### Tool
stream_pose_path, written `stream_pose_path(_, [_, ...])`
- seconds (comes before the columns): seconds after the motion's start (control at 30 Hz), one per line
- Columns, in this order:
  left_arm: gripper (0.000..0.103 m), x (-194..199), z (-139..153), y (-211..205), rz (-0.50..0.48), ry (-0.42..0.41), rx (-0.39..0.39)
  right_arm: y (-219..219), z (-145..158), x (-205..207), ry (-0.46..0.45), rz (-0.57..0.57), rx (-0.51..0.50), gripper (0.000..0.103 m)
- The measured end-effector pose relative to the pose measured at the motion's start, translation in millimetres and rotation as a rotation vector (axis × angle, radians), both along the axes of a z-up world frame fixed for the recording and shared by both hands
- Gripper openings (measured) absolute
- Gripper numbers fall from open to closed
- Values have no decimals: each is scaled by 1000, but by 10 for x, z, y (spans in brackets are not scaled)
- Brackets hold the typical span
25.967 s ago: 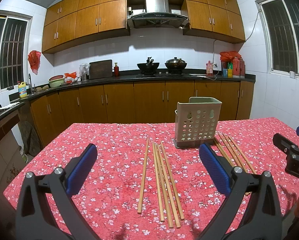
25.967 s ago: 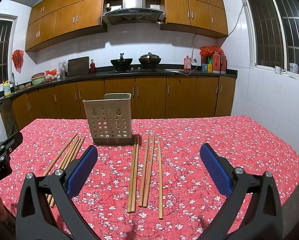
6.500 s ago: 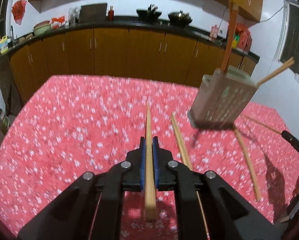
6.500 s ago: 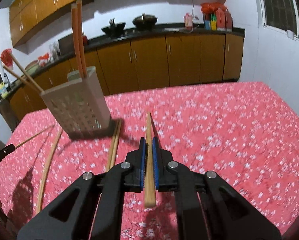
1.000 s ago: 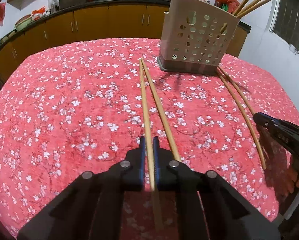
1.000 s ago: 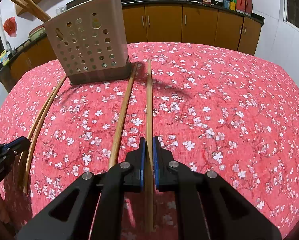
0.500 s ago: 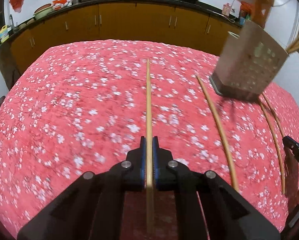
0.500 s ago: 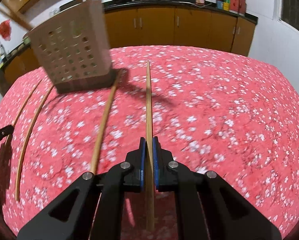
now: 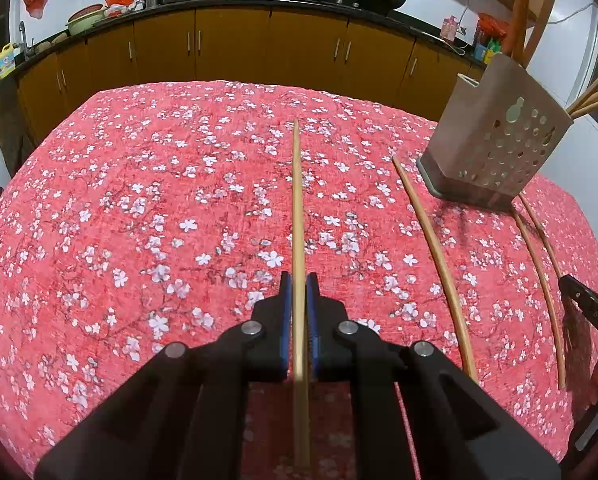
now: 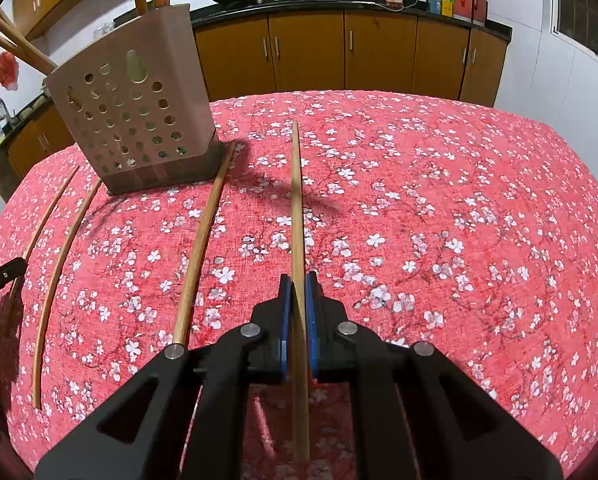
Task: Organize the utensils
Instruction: 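Close the left tool on a chopstick while the right tool grasps another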
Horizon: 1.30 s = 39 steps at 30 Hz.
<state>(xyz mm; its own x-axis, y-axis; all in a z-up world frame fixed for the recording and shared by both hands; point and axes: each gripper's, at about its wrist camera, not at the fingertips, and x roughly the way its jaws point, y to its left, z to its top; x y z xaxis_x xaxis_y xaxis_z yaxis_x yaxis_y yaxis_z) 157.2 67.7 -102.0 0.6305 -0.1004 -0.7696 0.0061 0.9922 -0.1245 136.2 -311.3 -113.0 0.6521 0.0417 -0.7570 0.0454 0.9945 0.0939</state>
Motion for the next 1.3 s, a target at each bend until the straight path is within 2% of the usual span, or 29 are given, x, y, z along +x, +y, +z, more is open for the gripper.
stream_pose_path(1.1, [13, -23, 15, -14, 4, -1, -26, -5, -1, -10, -1, -2, 11, 9])
stream_pose_path(1.2, [14, -30, 19, -57, 1, -1, -1, 2, 0, -31, 0, -6, 4, 9])
stream_pose_path(1.3, [19, -108, 18, -164, -21, -1, 53, 12, -1, -82, 0, -6, 1, 9])
